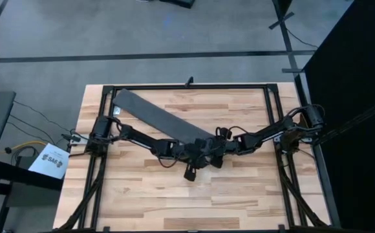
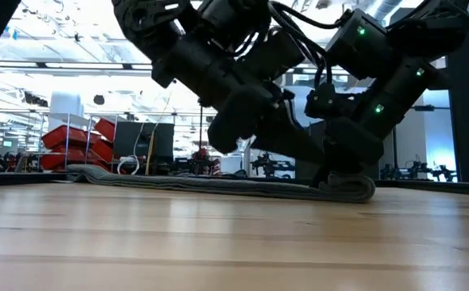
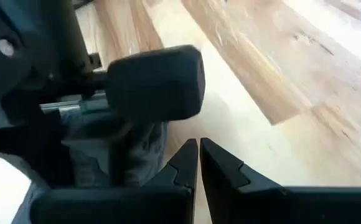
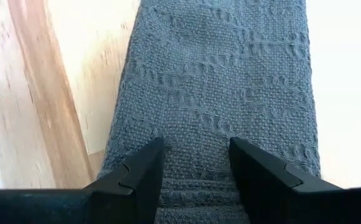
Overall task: Roll towel
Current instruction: Roll the gray towel
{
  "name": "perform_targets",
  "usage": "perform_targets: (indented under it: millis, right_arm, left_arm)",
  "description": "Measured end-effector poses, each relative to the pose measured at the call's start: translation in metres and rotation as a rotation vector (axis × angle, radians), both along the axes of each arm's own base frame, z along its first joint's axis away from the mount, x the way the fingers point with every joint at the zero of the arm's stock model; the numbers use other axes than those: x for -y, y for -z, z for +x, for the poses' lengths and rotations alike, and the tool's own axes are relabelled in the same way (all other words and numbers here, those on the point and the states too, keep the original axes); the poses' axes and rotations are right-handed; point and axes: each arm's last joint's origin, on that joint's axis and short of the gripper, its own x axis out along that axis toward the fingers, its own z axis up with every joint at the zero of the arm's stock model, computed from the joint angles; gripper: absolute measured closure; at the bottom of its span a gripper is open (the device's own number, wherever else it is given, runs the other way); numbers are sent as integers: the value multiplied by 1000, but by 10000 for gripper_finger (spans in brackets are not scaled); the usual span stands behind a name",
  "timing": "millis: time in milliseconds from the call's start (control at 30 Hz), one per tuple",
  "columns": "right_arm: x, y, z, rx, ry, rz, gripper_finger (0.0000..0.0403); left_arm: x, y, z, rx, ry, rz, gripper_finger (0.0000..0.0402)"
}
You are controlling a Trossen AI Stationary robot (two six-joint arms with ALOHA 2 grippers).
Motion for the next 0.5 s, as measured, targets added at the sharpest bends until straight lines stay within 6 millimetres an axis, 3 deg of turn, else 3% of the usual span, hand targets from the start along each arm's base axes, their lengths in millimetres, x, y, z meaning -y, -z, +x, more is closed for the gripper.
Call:
perform_targets:
  millis: [200, 500]
  right_arm:
    - [-5, 0, 0, 11, 13, 15, 233]
    - [-7, 0, -1, 12, 18, 24, 233]
  left_arm:
    - [3, 34, 11, 42, -92, -32, 396]
    - [18, 33, 15, 159, -143, -31, 396]
